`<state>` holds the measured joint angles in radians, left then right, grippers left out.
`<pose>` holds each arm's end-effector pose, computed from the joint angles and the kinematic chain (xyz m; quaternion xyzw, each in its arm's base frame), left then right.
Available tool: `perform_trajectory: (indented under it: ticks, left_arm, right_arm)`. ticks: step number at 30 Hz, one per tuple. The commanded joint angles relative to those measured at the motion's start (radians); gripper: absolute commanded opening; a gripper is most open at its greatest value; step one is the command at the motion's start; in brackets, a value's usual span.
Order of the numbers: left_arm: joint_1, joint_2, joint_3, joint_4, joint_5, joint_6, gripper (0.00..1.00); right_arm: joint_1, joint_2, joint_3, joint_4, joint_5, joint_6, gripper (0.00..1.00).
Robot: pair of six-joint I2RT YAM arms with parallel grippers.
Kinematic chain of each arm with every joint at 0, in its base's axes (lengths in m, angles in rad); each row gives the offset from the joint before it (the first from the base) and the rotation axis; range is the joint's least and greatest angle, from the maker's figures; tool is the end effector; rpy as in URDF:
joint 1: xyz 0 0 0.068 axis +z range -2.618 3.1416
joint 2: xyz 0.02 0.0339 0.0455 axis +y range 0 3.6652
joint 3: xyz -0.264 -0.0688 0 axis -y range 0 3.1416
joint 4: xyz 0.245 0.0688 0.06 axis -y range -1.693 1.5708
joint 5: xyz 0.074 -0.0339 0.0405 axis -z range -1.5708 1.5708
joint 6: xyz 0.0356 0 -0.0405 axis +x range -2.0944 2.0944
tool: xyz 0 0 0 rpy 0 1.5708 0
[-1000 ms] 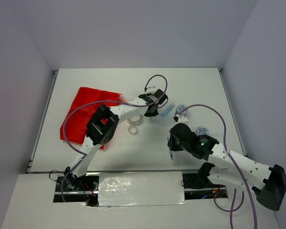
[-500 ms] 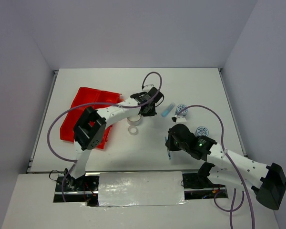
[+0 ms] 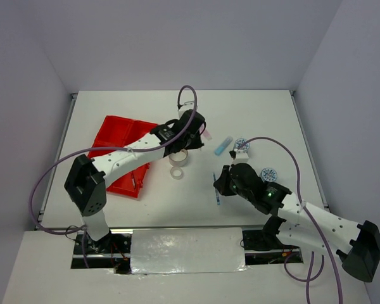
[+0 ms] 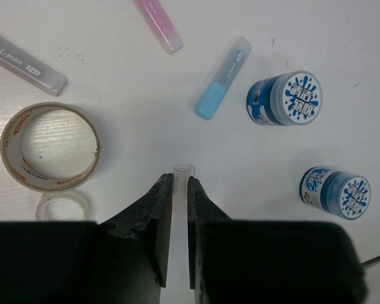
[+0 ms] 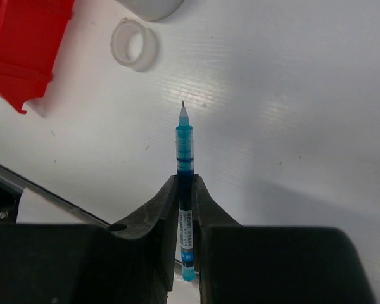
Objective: Sort the stationery into containers
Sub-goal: Close the pen cap on the pen.
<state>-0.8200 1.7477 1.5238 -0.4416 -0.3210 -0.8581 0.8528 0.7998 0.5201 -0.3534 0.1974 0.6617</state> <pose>0.2835 -0.2873 0.3109 -0.0868 0.8862 -0.2252 0.3954 0.1210 0.1279 0.2284 -0.0404 0.8879 0.2450 0.3872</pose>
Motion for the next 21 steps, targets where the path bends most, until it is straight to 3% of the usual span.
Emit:
perform_trajectory:
  ticks: [1, 15, 21]
  left_arm:
    - [-0.004, 0.041, -0.005, -0.002, 0.0, 0.028, 0.0]
    - [-0.008, 0.067, -0.091, 0.067, 0.022, 0.008, 0.0]
    - [-0.008, -0.045, -0.18, 0.13, 0.026, -0.028, 0.0]
  right_arm:
    - [-0.001, 0.032, 0.058, -0.027, 0.075, 0.038, 0.0]
    - [-0.001, -0.019, 0.014, 0.016, -0.009, 0.032, 0.0]
    - [0.011, -0.085, -0.06, 0.25, -0.182, -0.019, 0.0]
